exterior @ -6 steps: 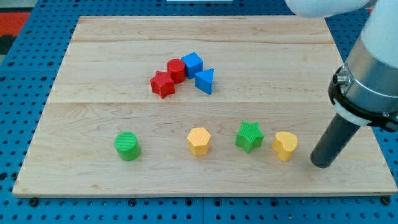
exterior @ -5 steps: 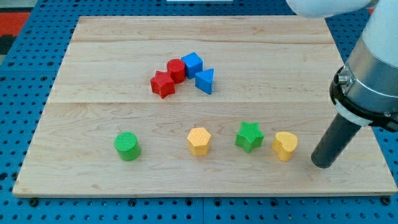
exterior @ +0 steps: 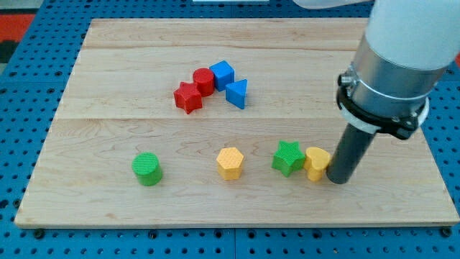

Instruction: Push the heart to the right of the green star

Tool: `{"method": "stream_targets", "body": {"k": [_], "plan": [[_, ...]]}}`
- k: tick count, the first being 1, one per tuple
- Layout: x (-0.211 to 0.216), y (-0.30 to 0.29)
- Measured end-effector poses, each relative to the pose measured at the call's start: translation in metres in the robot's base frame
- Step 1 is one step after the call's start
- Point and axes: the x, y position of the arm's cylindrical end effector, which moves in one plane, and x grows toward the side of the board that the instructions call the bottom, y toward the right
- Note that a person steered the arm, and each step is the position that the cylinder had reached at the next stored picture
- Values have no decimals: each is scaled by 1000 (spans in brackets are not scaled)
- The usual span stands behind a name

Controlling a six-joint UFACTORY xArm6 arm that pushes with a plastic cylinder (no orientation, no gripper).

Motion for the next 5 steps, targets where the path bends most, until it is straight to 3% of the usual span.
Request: {"method": "stream_targets", "body": {"k": [5], "plan": [[-14,2]]}}
